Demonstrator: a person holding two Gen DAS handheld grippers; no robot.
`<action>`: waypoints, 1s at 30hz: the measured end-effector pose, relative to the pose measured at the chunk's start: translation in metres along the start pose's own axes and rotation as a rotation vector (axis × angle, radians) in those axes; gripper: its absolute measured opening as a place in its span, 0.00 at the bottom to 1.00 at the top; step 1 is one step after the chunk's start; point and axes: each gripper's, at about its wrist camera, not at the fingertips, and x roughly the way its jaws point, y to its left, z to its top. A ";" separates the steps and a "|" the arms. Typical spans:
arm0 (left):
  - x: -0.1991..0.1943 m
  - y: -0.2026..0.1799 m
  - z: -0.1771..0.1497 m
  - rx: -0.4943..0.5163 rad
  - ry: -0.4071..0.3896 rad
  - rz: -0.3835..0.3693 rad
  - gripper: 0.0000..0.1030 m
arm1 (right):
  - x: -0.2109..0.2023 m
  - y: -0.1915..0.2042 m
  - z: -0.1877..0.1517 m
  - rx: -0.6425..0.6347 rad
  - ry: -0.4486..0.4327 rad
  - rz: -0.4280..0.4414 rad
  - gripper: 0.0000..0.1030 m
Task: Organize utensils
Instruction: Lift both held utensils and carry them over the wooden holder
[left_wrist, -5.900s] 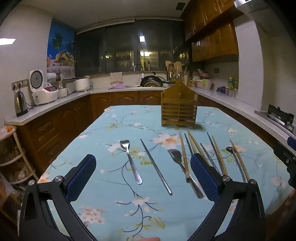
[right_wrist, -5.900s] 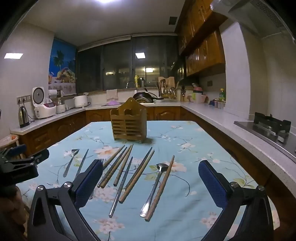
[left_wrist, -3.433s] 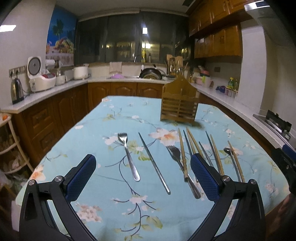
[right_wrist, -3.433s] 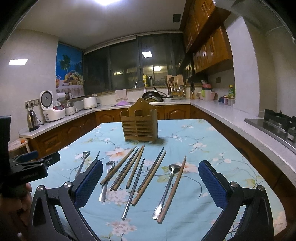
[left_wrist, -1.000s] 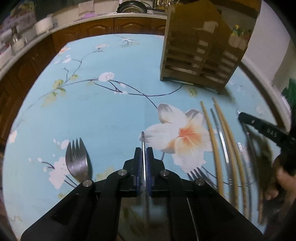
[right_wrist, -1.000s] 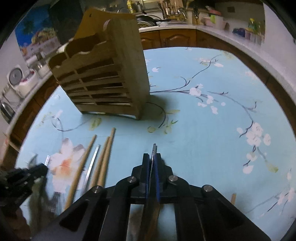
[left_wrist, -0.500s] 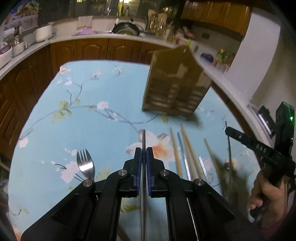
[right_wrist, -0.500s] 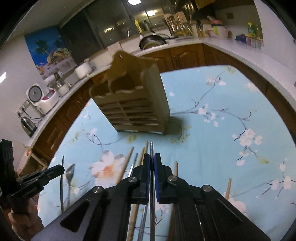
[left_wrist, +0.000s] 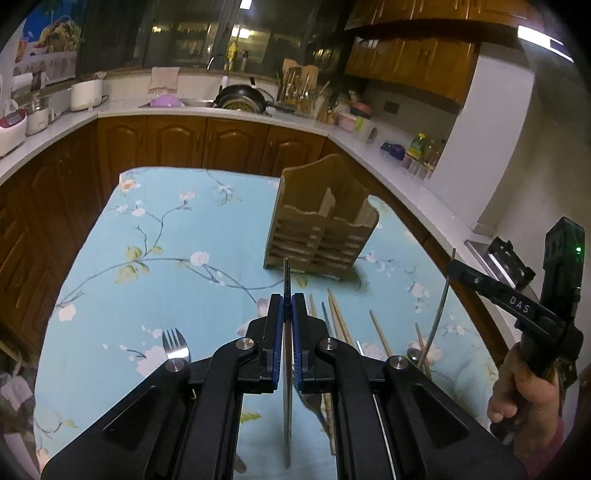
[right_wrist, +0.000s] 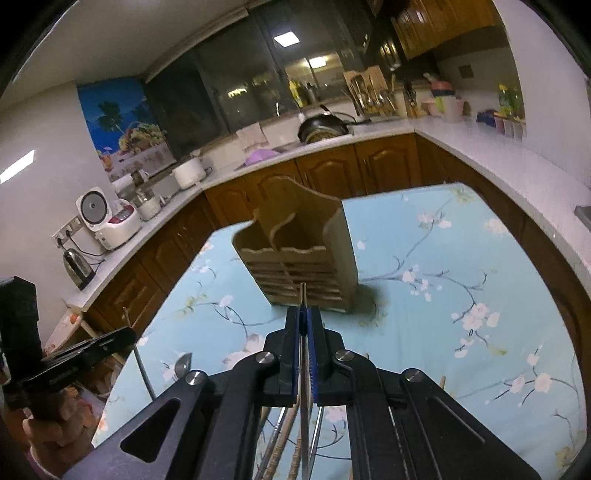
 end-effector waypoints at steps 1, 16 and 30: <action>-0.002 0.000 0.001 -0.001 -0.005 -0.001 0.04 | -0.002 0.001 0.001 -0.001 -0.004 0.005 0.04; -0.016 -0.004 0.015 0.008 -0.061 -0.007 0.04 | -0.017 0.009 0.015 -0.019 -0.064 0.033 0.04; -0.008 -0.018 0.093 0.042 -0.194 -0.019 0.04 | -0.015 0.004 0.087 0.000 -0.212 0.036 0.04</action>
